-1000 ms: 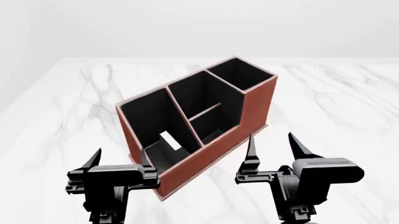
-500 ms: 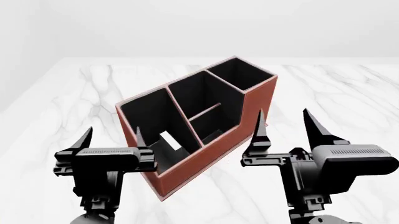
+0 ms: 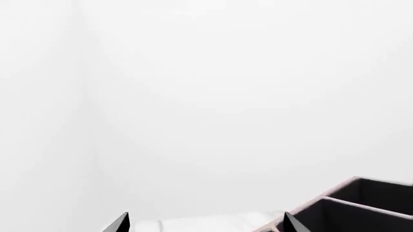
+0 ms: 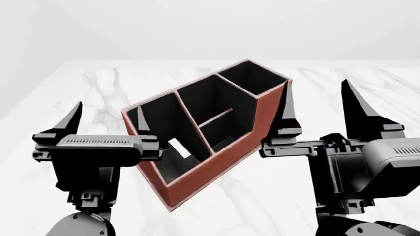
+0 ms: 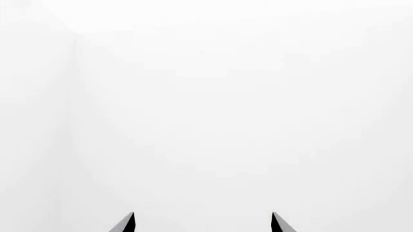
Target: Pick up the book and place it in the left compartment of the caddy.
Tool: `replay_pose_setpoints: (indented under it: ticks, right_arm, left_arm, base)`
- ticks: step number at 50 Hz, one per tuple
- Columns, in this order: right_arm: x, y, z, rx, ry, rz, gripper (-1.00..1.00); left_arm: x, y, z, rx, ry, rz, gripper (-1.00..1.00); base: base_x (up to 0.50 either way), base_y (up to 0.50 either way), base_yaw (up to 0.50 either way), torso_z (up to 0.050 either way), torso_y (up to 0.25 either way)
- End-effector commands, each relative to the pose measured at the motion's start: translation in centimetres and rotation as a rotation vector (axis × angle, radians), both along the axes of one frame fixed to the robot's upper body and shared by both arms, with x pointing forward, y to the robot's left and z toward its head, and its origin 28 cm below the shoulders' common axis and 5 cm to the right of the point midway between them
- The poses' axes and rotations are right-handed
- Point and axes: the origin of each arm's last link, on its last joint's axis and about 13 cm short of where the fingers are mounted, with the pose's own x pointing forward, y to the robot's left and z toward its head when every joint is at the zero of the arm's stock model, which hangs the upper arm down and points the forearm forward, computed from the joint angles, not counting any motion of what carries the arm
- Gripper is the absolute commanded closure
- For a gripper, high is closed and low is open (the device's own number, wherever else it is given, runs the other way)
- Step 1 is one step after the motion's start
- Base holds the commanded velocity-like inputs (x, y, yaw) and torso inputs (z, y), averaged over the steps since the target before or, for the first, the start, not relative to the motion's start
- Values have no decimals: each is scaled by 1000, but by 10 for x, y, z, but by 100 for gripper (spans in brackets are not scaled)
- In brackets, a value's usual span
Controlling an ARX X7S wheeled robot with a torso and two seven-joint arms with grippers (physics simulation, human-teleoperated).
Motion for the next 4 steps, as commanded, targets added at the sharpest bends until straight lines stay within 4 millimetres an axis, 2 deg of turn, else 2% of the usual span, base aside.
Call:
replay_pose_setpoints:
  ticks: [1,4]
  right_arm:
    - [0,3,12,0,-92,22,-100]
    - [-1,3,16,13,-120,23,-100]
  left_arm:
    - [1,1,8,-5,-21,-12,-100]
    - [0,0,13,0,-40,-19,-100]
  base:
    - [0,0,0,0,0]
    - [0,0,0,0,0]
